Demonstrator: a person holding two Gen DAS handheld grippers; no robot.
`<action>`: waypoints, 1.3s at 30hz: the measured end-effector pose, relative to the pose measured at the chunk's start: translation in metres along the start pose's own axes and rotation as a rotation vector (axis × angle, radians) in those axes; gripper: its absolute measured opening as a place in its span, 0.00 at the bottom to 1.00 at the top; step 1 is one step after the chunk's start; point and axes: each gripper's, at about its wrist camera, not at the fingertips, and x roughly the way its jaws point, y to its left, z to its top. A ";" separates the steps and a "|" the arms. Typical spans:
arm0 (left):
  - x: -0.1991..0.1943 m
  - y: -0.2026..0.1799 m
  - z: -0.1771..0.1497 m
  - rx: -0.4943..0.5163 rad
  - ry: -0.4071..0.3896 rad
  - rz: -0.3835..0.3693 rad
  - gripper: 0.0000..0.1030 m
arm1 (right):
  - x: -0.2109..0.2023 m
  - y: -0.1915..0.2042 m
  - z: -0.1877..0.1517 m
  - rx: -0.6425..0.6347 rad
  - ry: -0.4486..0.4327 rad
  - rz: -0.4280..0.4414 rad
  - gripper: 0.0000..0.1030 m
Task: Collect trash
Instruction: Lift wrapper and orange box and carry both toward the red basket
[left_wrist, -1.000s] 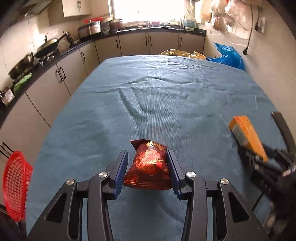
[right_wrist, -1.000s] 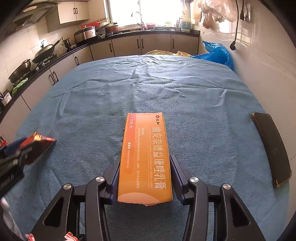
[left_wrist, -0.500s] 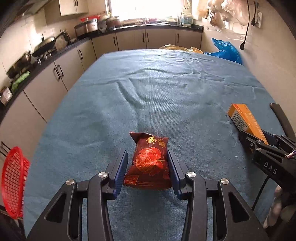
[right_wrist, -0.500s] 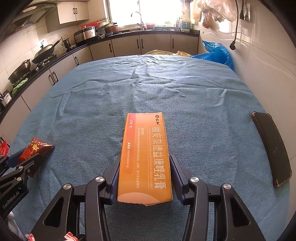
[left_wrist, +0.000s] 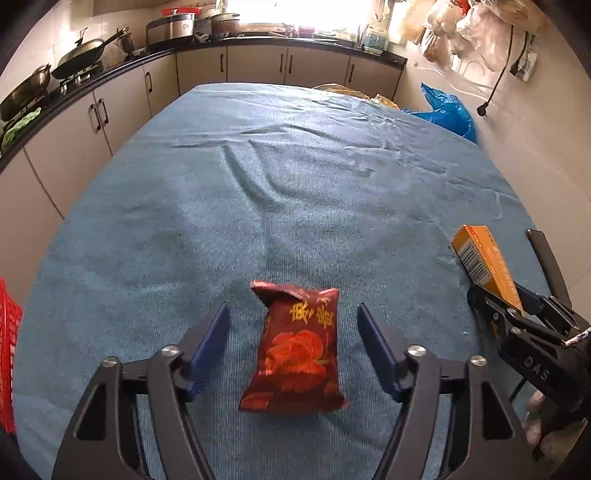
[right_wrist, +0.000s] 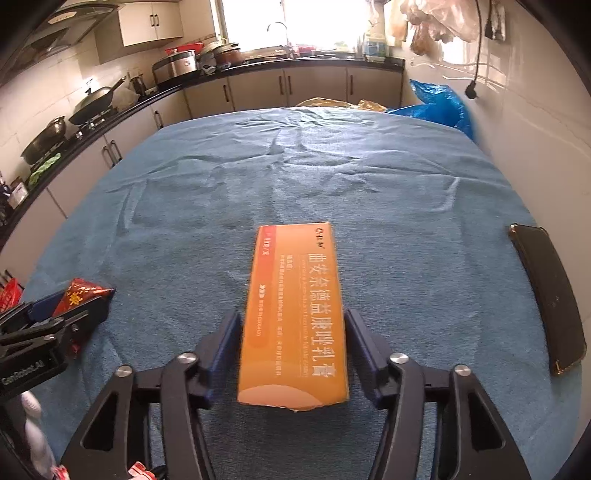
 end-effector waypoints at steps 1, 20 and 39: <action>0.001 -0.003 0.000 0.015 -0.003 0.004 0.75 | 0.000 0.000 0.000 0.002 0.000 0.017 0.71; -0.088 0.029 -0.060 -0.067 -0.106 0.003 0.33 | -0.006 0.000 -0.001 0.015 -0.025 0.000 0.49; -0.160 0.068 -0.113 -0.130 -0.239 0.038 0.33 | -0.117 0.108 -0.079 -0.151 -0.115 0.106 0.49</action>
